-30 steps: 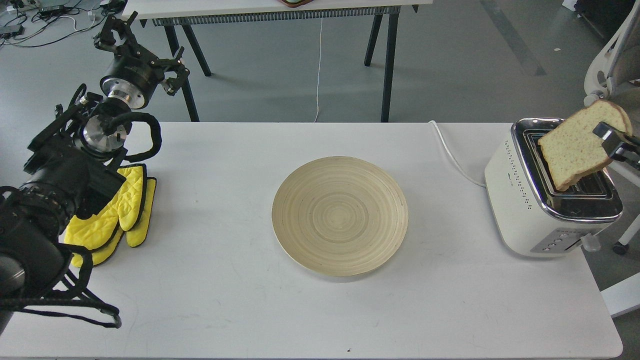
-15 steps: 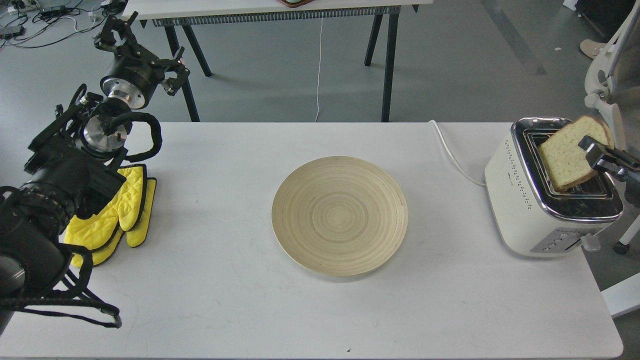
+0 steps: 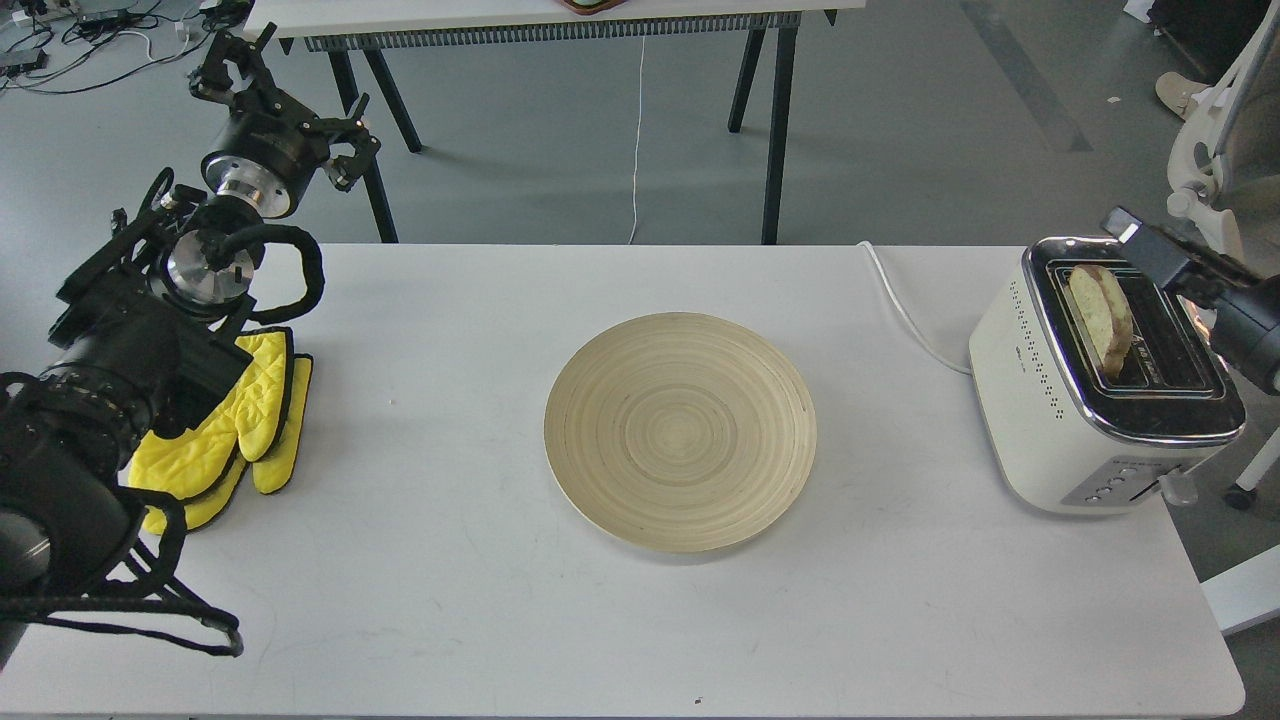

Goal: Put bread in toaster with right arm

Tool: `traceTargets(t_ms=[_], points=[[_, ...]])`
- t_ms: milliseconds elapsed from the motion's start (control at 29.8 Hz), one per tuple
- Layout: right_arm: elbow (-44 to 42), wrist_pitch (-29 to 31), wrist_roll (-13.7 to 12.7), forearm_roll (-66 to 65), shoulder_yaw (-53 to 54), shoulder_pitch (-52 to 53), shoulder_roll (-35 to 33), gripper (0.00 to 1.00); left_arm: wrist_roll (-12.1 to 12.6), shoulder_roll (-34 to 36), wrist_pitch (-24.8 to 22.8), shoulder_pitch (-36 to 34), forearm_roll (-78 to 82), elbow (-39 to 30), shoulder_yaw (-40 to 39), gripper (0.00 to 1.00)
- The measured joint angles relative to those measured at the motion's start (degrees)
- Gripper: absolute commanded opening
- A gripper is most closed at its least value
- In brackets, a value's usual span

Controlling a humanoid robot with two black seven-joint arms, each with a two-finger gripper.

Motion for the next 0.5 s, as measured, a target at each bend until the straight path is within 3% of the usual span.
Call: traceTargets(t_ms=[134, 335, 503], points=[[-0.1, 1.43, 0.61, 11.72, 6.31, 0.41, 2.45, 1.0, 0.0, 0.0, 0.0, 0.0, 0.0, -0.01, 0.0, 1.0], [-2.48, 4.48, 6.39, 22.2, 16.11, 0.54, 10.77, 0.99, 0.0, 0.01, 0.0, 0.0, 0.0, -0.01, 0.0, 1.0], [-10.17, 6.95, 7.08, 30.23, 21.66, 0.36, 19.83, 0.99, 0.01, 0.01, 0.0, 0.0, 0.0, -0.01, -0.04, 1.0]])
